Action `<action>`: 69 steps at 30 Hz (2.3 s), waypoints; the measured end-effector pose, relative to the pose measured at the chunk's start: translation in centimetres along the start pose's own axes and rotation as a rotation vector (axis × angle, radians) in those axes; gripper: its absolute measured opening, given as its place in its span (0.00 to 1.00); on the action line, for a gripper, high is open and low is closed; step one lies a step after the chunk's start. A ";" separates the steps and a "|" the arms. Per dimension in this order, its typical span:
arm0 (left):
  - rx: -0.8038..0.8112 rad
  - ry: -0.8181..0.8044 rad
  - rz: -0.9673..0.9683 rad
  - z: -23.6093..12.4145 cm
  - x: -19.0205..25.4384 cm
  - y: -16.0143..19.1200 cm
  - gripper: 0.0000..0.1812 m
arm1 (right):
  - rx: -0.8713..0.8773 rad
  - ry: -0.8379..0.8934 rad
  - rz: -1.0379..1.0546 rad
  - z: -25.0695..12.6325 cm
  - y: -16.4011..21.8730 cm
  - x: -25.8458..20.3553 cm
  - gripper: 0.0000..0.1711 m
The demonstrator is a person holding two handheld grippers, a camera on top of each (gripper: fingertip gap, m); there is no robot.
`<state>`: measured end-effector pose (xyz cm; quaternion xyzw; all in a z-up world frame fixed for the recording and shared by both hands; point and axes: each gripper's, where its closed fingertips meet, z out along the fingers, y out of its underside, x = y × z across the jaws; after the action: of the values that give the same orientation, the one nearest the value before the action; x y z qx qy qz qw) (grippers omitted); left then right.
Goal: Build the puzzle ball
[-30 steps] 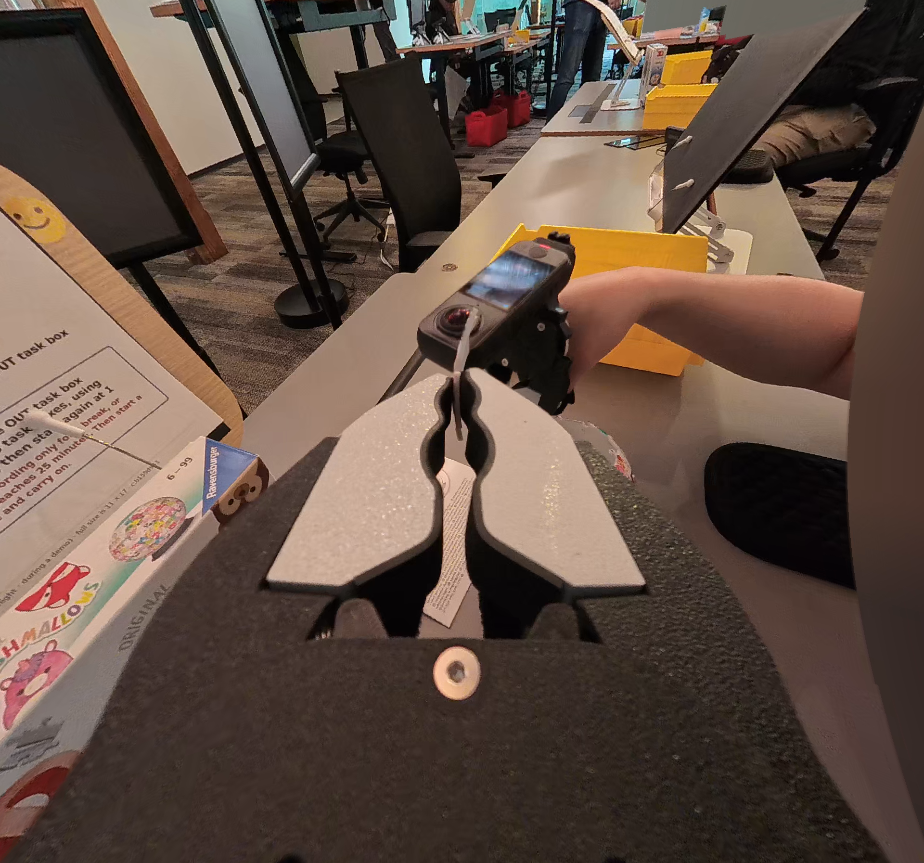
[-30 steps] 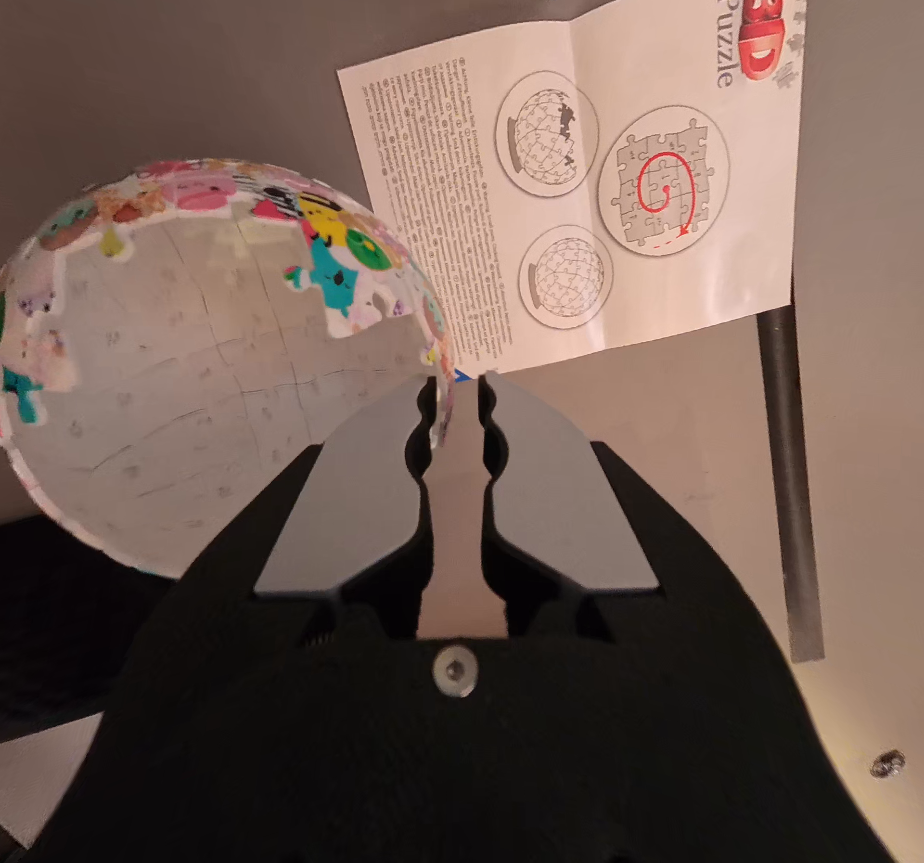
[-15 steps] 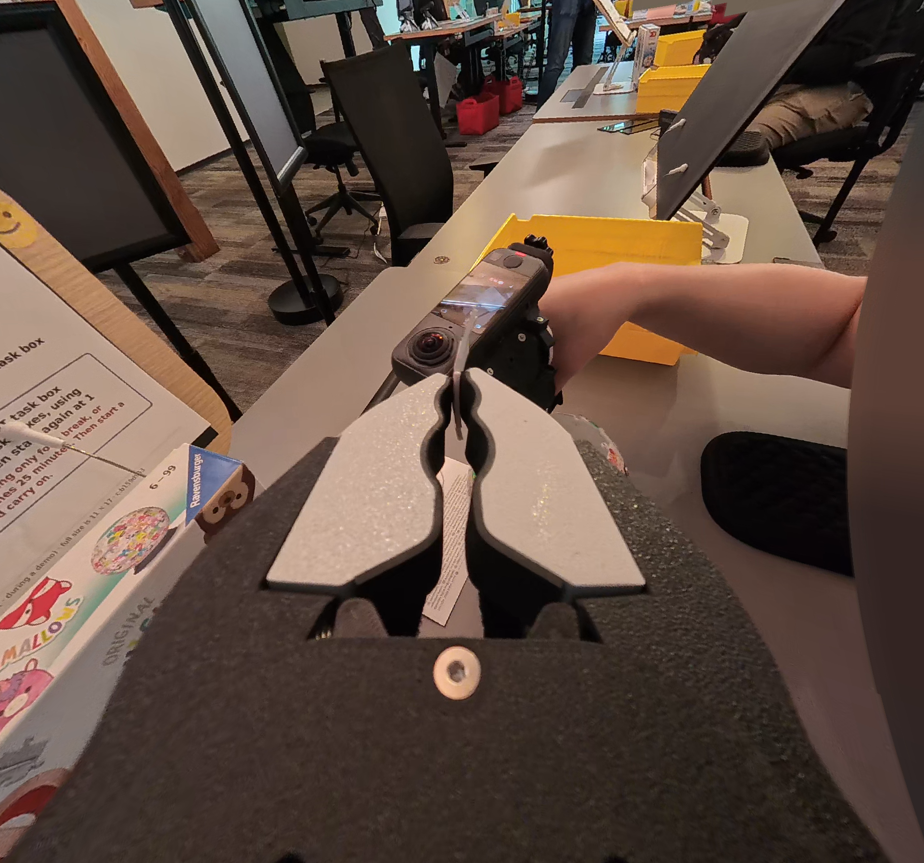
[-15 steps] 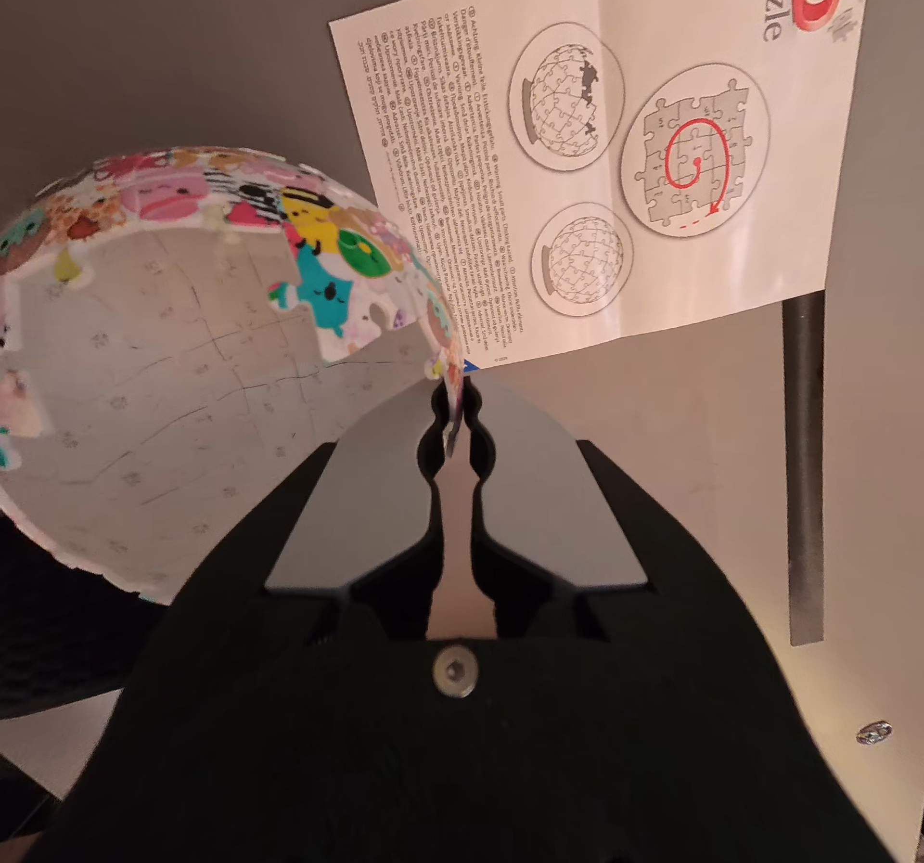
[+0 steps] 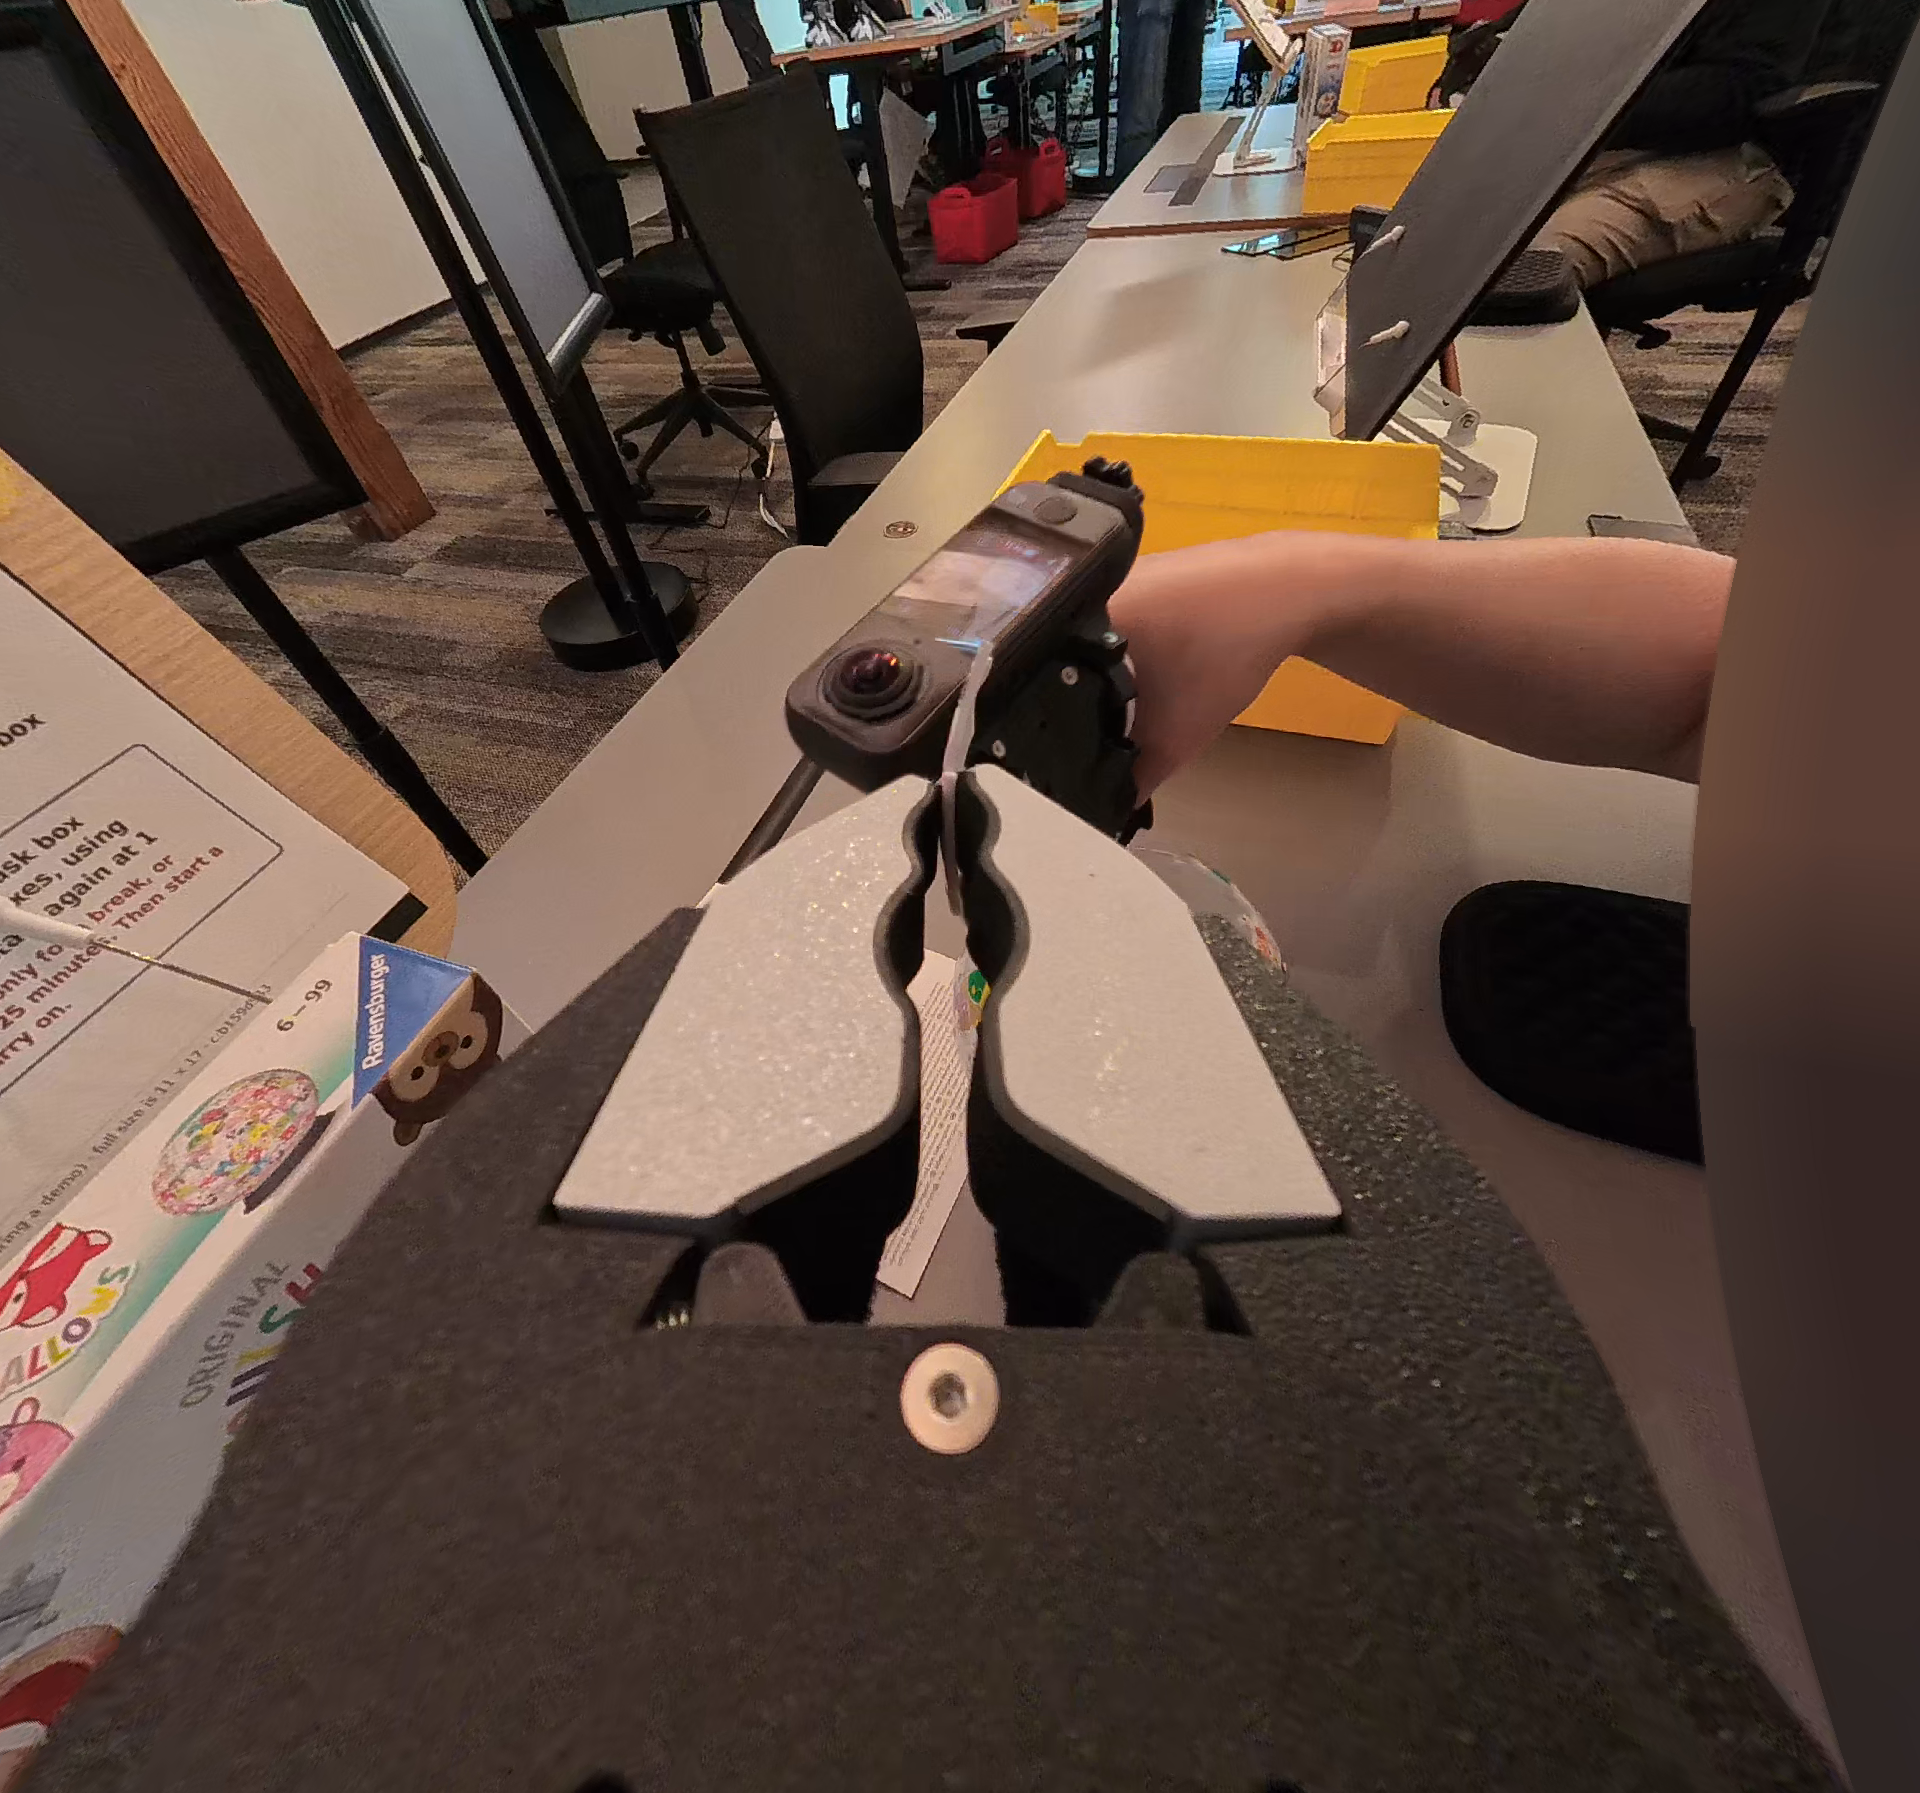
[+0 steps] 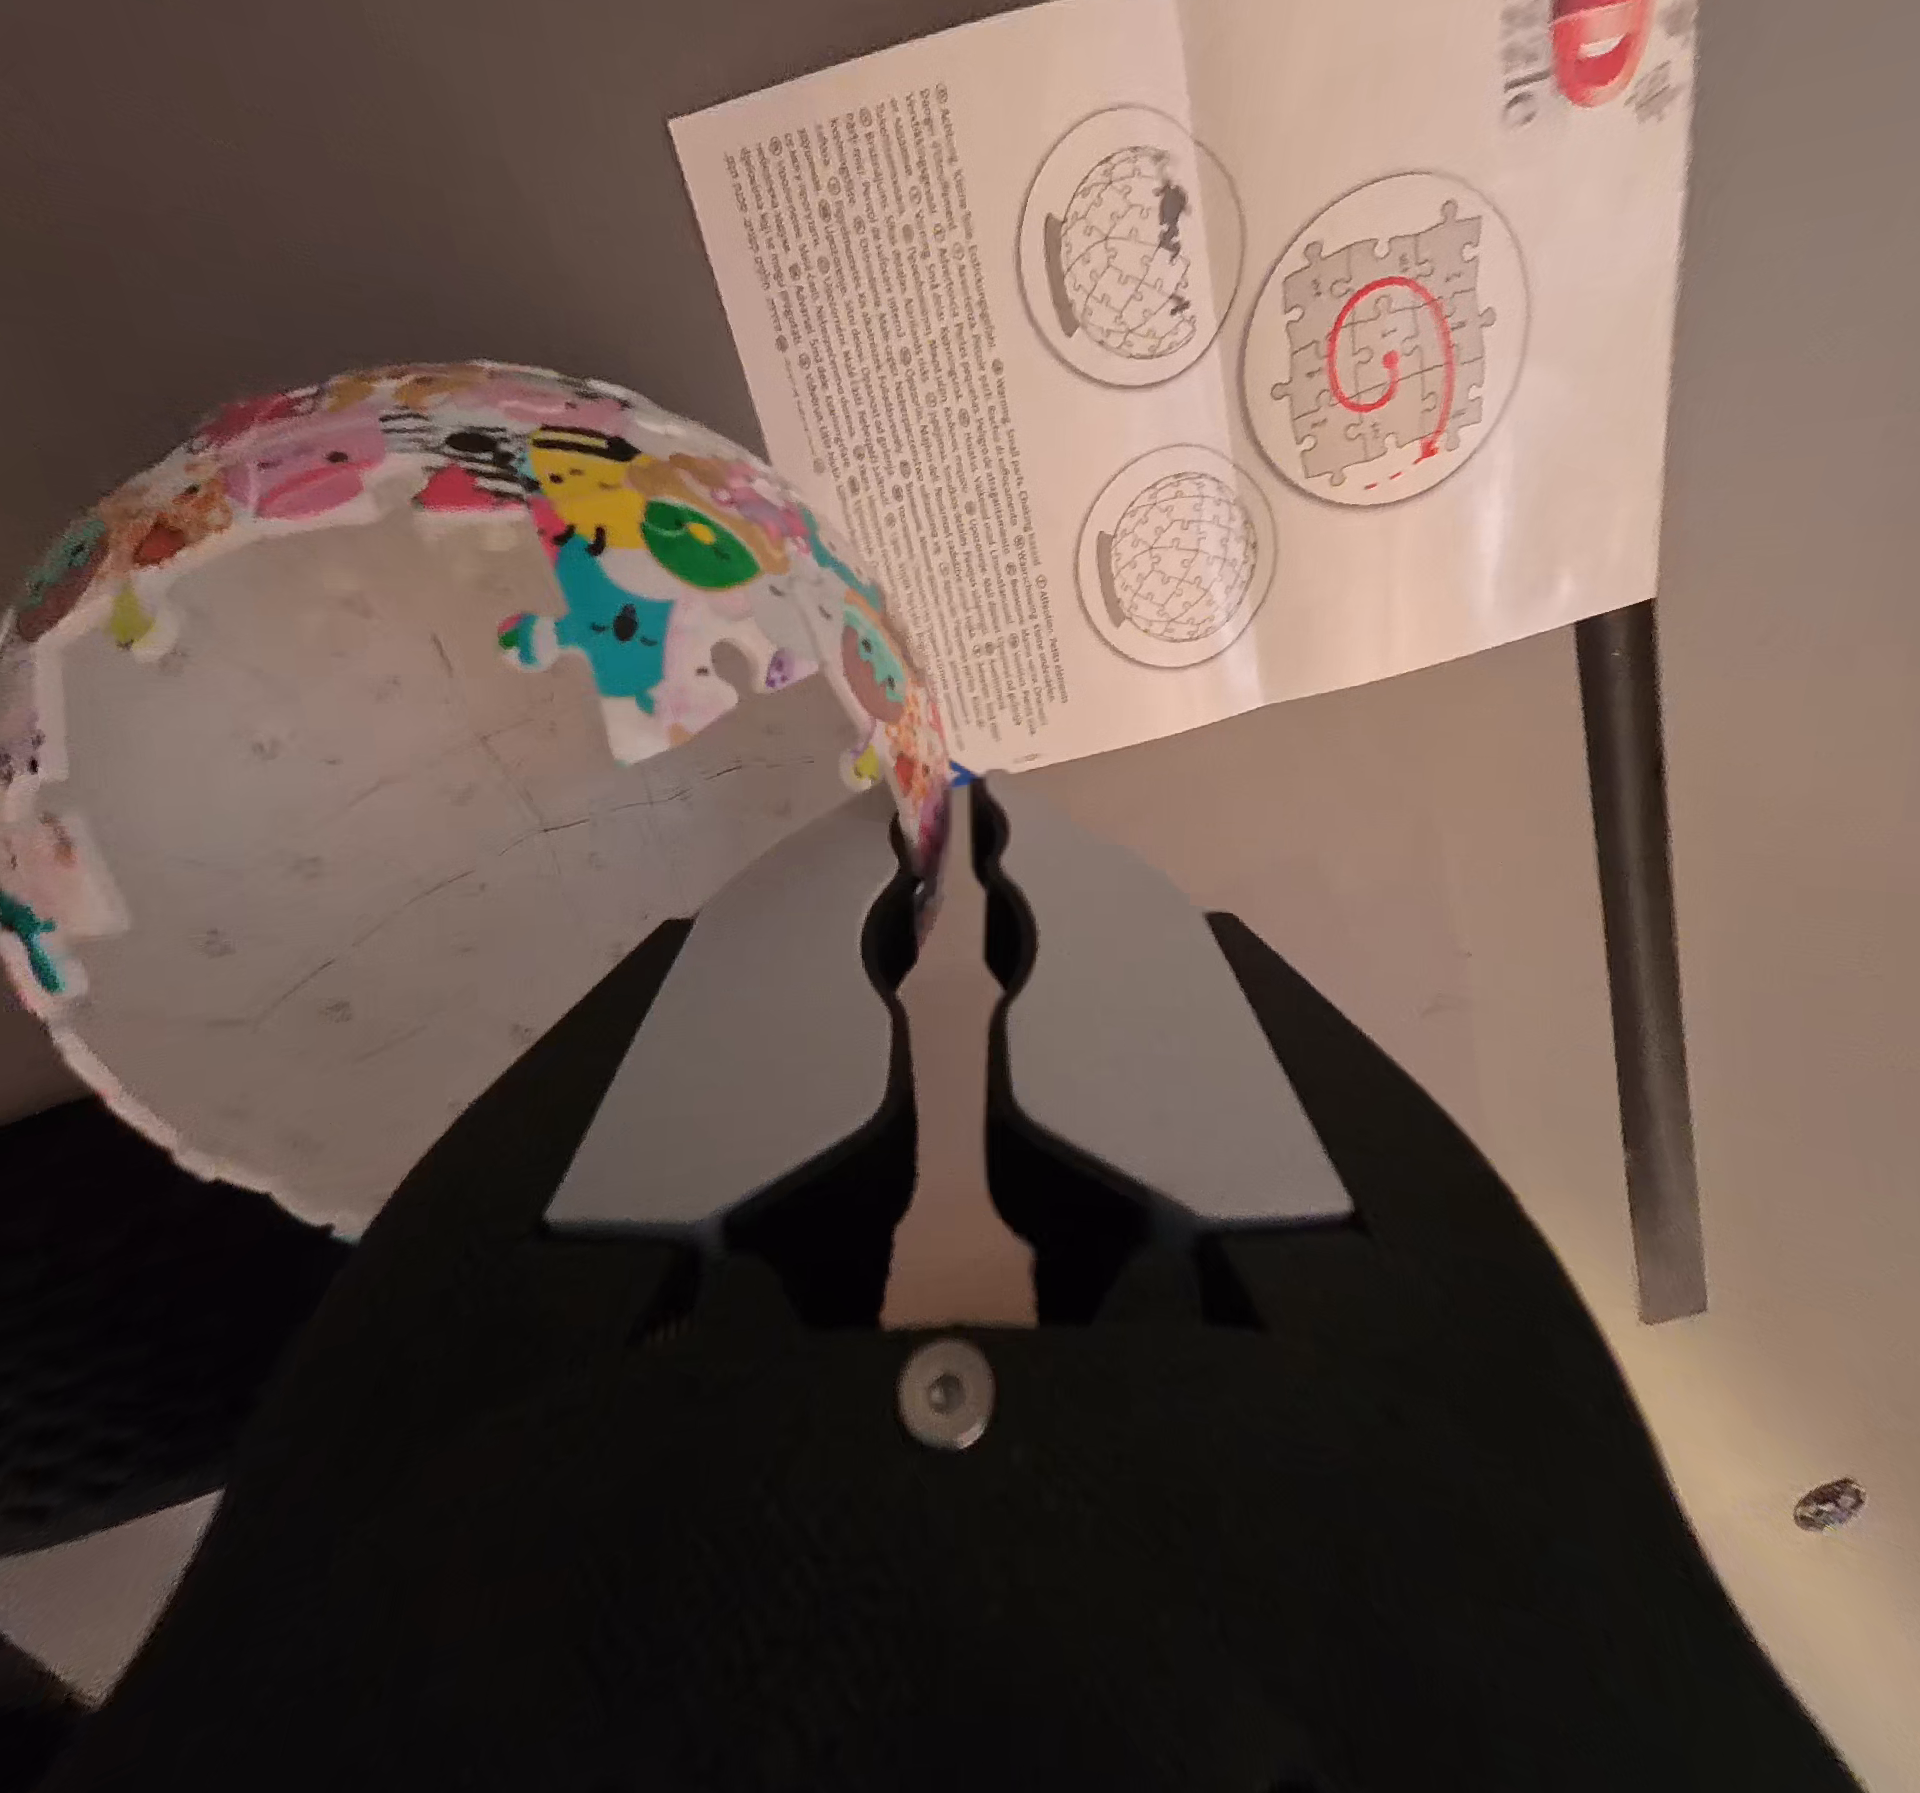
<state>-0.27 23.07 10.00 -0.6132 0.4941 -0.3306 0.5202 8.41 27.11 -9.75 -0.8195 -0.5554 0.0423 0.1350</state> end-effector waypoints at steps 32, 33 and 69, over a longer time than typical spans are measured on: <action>0.069 0.301 -0.268 5.6 4.0 1.1 0.01 | 1.247 -0.245 0.032 -18.7 -5.4 -4.5 0.08; 0.068 0.301 -0.268 5.6 4.0 1.1 0.01 | 1.225 -0.244 0.025 -18.3 -5.5 -4.6 0.08; 0.001 0.316 -0.242 6.2 1.2 3.7 0.26 | 0.817 -0.307 0.238 -11.0 0.3 -1.7 0.02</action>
<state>4.81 24.00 4.81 -0.6083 0.4920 -0.4832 0.3930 10.48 23.52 0.56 -0.7412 -0.4086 0.3944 0.3578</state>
